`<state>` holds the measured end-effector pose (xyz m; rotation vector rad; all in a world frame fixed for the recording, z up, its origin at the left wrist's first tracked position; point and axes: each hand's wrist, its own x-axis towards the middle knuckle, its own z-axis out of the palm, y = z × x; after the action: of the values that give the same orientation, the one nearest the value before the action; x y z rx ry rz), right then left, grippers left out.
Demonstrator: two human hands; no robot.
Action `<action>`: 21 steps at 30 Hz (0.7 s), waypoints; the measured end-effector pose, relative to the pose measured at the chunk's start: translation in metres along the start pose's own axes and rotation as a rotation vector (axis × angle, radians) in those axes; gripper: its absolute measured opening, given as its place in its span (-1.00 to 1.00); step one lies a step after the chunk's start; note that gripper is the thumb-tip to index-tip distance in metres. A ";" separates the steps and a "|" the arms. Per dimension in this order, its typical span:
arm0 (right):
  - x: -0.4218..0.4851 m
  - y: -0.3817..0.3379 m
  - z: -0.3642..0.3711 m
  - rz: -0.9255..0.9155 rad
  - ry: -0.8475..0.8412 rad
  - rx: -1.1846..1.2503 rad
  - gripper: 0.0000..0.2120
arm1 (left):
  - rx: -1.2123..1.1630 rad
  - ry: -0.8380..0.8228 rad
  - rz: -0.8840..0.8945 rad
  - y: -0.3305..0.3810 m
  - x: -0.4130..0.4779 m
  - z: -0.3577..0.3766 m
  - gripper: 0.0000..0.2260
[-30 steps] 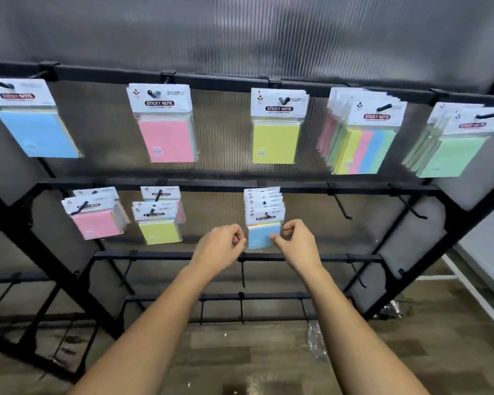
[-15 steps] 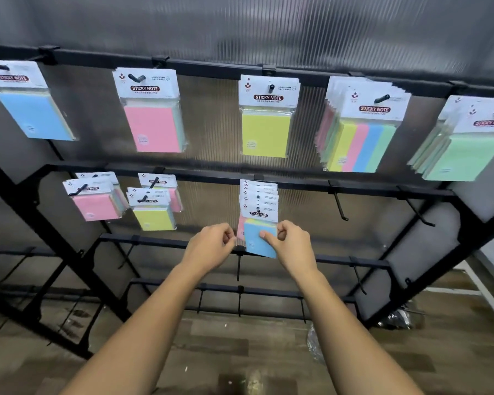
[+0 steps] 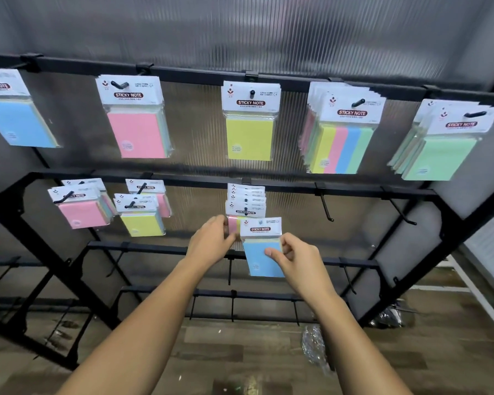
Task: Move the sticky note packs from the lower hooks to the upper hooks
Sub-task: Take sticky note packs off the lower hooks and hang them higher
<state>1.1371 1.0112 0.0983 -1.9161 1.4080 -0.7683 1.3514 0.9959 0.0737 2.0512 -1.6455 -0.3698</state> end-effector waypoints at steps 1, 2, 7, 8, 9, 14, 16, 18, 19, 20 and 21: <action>-0.001 0.003 -0.001 0.006 0.007 0.002 -0.76 | -0.009 -0.007 -0.002 0.002 0.001 0.001 -0.79; -0.002 0.005 -0.003 0.012 0.012 0.007 -0.76 | -0.018 -0.012 0.002 0.003 0.001 0.002 -0.79; -0.007 0.016 -0.008 0.047 0.037 -0.002 -0.76 | -0.137 -0.051 -0.013 0.009 0.001 0.008 -0.73; -0.007 0.017 -0.009 0.056 0.043 0.001 -0.76 | -0.156 -0.045 -0.022 0.010 0.000 0.009 -0.73; -0.008 0.018 -0.010 0.069 0.049 0.005 -0.75 | -0.165 -0.032 -0.027 0.010 0.000 0.010 -0.74; -0.013 0.019 -0.014 0.098 0.056 -0.030 -0.77 | -0.189 0.011 -0.023 0.016 -0.006 0.009 -0.77; -0.016 0.018 -0.014 0.096 0.052 -0.035 -0.79 | -0.184 0.012 -0.014 0.017 -0.008 0.007 -0.79; -0.018 0.018 -0.014 0.101 0.052 -0.032 -0.80 | -0.197 0.014 0.004 0.017 -0.012 0.004 -0.81; -0.019 0.017 -0.014 0.103 0.050 -0.030 -0.81 | -0.207 0.011 0.015 0.016 -0.014 0.002 -0.81; -0.021 0.016 -0.013 0.101 0.048 -0.030 -0.82 | -0.214 0.006 0.026 0.015 -0.018 0.001 -0.81; -0.021 0.015 -0.013 0.102 0.047 -0.029 -0.83 | -0.219 0.004 0.036 0.014 -0.021 0.000 -0.81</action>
<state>1.1128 1.0262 0.0926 -1.8436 1.5404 -0.7518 1.3346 1.0143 0.0794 1.8579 -1.5627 -0.5095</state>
